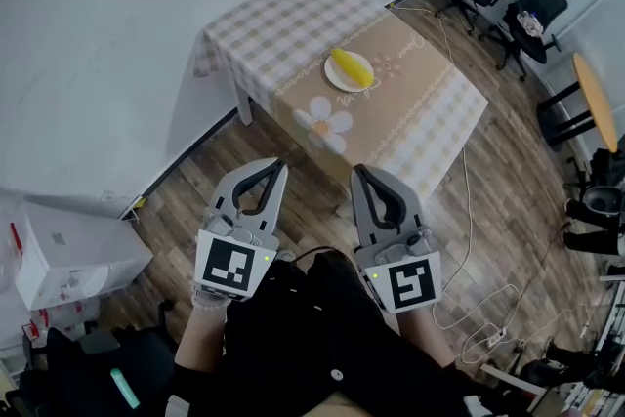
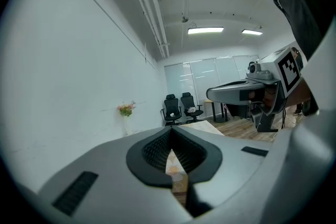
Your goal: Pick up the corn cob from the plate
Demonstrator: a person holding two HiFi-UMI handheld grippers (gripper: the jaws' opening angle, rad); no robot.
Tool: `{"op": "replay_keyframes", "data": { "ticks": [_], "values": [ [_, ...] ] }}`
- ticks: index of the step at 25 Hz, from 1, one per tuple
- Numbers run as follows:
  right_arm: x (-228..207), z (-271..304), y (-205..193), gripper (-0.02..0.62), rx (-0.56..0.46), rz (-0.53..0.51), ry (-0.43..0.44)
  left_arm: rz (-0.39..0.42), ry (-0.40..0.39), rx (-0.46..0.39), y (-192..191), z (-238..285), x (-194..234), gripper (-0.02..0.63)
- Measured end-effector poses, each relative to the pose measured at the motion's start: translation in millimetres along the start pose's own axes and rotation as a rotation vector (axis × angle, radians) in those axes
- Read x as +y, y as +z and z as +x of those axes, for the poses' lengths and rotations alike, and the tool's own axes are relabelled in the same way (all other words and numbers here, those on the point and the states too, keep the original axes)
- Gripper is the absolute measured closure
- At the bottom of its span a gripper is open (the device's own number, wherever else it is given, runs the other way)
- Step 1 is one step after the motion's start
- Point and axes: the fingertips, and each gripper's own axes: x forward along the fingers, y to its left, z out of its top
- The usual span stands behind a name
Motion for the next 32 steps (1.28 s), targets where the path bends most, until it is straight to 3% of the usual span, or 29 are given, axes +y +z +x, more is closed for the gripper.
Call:
{"op": "replay_keyframes", "data": {
  "ticks": [2, 6, 20, 24, 32],
  "values": [
    [-1, 2, -2, 0.554, 0.017, -0.007, -0.013, -0.007, -0.002, 0.002, -3, -1, 1, 0.594],
    [-7, 5, -8, 0.554, 0.038, 0.027, -0.039, -0.095, 0.031, 0.035, -4, -4, 8, 0.594],
    [-24, 42, -20, 0.554, 0.026, 0.049, -0.022, -0.062, 0.07, 0.051, -8, 3, 31, 0.594],
    [-31, 59, -24, 0.554, 0.035, 0.052, -0.015, -0.036, 0.063, 0.048, -8, 16, 43, 0.594],
    [-64, 87, -38, 0.554, 0.073, 0.036, -0.022, -0.065, 0.063, 0.061, -8, 57, 61, 0.594]
  ]
}}
